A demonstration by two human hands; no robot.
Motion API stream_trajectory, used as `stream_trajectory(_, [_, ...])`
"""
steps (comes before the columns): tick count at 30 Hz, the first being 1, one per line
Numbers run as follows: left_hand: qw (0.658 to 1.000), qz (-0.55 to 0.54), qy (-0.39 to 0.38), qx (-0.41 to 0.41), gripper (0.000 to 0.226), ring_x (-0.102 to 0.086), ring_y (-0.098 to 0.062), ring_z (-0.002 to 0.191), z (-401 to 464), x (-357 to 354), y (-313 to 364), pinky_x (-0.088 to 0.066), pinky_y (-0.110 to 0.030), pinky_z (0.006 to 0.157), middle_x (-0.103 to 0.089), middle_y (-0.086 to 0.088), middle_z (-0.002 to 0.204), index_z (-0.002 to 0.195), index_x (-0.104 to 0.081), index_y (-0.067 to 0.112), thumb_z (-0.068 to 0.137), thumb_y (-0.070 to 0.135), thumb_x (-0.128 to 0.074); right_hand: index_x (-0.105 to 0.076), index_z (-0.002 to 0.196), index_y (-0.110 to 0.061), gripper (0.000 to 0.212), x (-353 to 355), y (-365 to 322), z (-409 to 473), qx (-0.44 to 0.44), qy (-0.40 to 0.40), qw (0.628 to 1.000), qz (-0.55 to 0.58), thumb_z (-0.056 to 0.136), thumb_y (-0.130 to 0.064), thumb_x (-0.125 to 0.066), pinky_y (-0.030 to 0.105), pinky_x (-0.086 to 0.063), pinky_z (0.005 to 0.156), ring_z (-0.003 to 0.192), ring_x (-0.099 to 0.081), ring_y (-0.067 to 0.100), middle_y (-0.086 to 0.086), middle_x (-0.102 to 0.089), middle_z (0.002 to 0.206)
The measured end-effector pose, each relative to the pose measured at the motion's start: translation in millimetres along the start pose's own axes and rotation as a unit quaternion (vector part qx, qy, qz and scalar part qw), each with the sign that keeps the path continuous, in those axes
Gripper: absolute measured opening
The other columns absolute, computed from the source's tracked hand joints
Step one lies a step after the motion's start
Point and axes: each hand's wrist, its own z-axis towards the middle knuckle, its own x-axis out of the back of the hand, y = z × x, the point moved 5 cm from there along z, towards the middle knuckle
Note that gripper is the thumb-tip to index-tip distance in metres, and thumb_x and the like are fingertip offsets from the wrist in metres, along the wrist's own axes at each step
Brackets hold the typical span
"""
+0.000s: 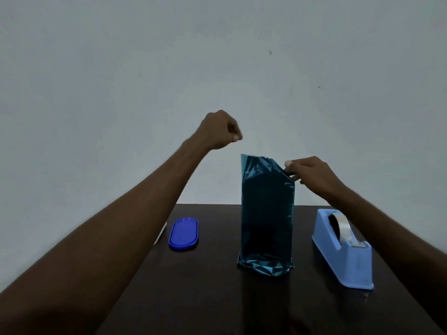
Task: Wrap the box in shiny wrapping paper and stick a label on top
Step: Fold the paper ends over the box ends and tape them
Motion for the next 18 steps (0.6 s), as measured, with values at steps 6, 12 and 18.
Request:
stream_trajectory(6, [0.975, -0.190, -0.044, 0.107, 0.008, -0.067, -0.017, 0.077, -37.6, -68.9, -49.2, -0.061, -0.029, 0.072, -0.074, -0.014, 0.085, 0.087, -0.077, 0.009, 0.082, 0.014, -0.076, -0.075, 0.074, -0.009, 0.033, -4.0, -12.5, 21.6, -0.019, -0.046, 0.996, -0.079, 0.090, -0.035, -0.062, 0.036, -0.051, 0.082, 0.083, -0.068, 0.026, 0.010, -0.073, 0.082])
stream_trajectory(12, [0.972, -0.223, -0.018, 0.078, 0.012, -0.070, -0.018, 0.080, -34.0, -86.1, -31.4, -0.059, -0.036, 0.072, -0.075, -0.005, 0.079, 0.088, -0.079, 0.014, 0.079, 0.022, -0.078, -0.074, 0.073, -0.015, 0.020, -8.4, -10.4, 17.0, -0.018, -0.104, 0.993, -0.054, 0.087, -0.029, -0.067, 0.031, -0.044, 0.071, 0.079, -0.056, 0.016, 0.000, -0.068, 0.077])
stream_trajectory(18, [0.980, -0.187, 0.016, 0.070, 0.011, -0.070, -0.023, 0.079, -30.2, -93.6, -28.2, -0.060, -0.036, 0.074, -0.075, -0.005, 0.081, 0.091, -0.078, 0.013, 0.086, 0.016, -0.069, -0.076, 0.085, -0.015, 0.055, -2.1, -28.9, 6.8, 0.004, -0.086, 0.996, -0.005, 0.094, -0.060, -0.045, 0.038, -0.046, 0.086, 0.095, -0.064, 0.021, 0.001, -0.073, 0.099])
